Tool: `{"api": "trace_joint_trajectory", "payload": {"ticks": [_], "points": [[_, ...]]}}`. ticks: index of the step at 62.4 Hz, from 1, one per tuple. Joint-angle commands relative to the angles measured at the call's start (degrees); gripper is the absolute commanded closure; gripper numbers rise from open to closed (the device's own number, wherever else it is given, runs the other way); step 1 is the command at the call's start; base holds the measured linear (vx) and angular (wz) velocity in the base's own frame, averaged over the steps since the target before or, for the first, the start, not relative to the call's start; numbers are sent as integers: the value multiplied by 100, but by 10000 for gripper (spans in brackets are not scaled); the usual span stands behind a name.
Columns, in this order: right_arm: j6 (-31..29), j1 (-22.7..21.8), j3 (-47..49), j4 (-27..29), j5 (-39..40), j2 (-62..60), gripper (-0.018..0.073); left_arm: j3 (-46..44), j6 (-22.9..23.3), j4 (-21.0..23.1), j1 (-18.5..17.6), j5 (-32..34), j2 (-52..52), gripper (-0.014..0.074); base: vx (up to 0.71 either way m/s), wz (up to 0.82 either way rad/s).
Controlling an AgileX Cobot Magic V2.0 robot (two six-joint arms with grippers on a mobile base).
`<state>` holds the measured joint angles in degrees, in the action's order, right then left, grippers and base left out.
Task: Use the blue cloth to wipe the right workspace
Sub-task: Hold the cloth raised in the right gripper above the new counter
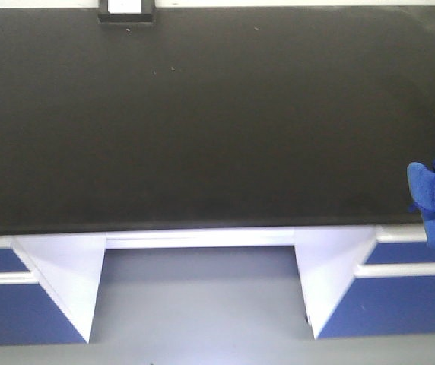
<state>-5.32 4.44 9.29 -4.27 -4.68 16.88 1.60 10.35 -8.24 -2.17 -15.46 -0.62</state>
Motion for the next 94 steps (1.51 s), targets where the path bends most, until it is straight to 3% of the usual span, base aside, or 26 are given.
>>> {"api": "trace_joint_trajectory", "payload": {"ticks": [1, 40, 94], "points": [[-24, -26, 182, 2, 510, 39, 564, 174, 49, -6, -25, 492, -84, 602, 35, 18], [-24, -26, 182, 2, 510, 39, 564, 174, 49, -6, -25, 492, -84, 602, 26, -1], [-19, -26, 182, 2, 582, 39, 564, 174, 49, -6, -25, 492, -84, 602, 2, -1]]}}
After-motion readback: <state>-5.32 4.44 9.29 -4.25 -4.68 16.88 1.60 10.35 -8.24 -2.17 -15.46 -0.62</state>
